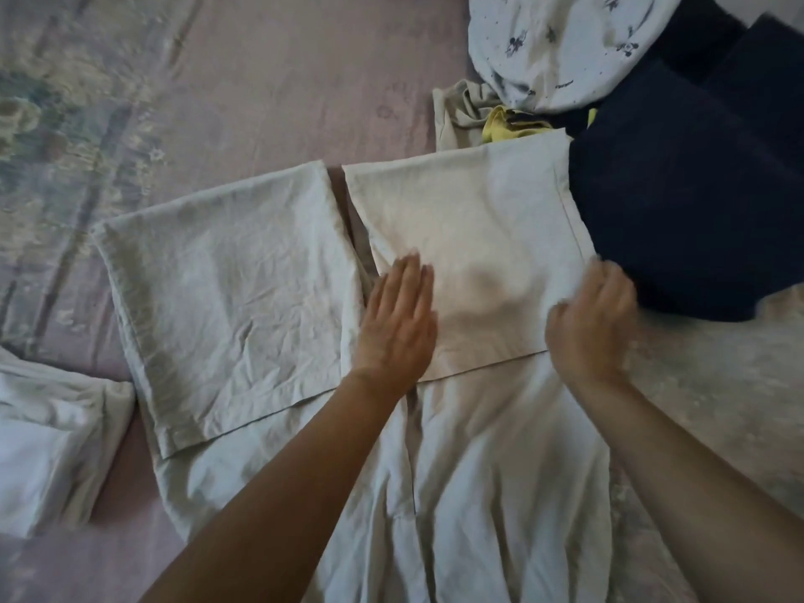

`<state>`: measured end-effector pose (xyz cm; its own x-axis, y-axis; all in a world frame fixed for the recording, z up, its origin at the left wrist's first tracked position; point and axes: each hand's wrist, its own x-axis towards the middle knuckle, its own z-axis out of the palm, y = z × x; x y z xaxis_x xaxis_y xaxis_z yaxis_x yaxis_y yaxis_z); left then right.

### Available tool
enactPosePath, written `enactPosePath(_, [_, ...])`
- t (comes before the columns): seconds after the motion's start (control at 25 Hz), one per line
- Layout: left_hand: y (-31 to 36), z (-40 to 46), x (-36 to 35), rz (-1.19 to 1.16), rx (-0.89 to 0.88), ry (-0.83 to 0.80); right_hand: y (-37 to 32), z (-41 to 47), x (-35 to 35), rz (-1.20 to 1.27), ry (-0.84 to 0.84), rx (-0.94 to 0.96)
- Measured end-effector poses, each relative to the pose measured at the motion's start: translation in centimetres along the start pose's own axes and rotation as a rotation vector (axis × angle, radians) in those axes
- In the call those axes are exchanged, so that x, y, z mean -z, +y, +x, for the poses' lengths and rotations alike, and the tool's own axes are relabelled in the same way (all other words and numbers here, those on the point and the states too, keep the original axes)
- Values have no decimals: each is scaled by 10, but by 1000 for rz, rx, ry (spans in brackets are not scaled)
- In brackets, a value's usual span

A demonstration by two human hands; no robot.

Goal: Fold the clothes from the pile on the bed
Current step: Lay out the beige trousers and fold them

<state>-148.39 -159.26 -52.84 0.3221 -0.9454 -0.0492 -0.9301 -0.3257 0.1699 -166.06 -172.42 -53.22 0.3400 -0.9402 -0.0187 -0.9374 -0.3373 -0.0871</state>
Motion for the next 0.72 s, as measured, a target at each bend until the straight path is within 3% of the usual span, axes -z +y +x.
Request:
enactPosePath(0.04, [1, 5, -12, 75, -62, -77, -7, -7, -9, -34, -45, 199])
enactPosePath(0.12, [-10, 10, -31, 66, -55, -183, -12, -13, -23, -158, -326, 422])
enactPosePath(0.24, [-25, 4, -56, 129, -31, -206, -3, -10, -43, -220, -586, 314])
enactPosePath(0.4, [-17, 10, -49, 121, -52, -192, -10, -13, -33, -212, -498, 355])
enactPosePath(0.52, [-23, 11, -54, 93, -92, -206, -20, -10, -39, -212, -557, 312])
enactPosePath(0.72, [-22, 21, -41, 71, -88, -411, -33, -11, -32, -288, -581, 248])
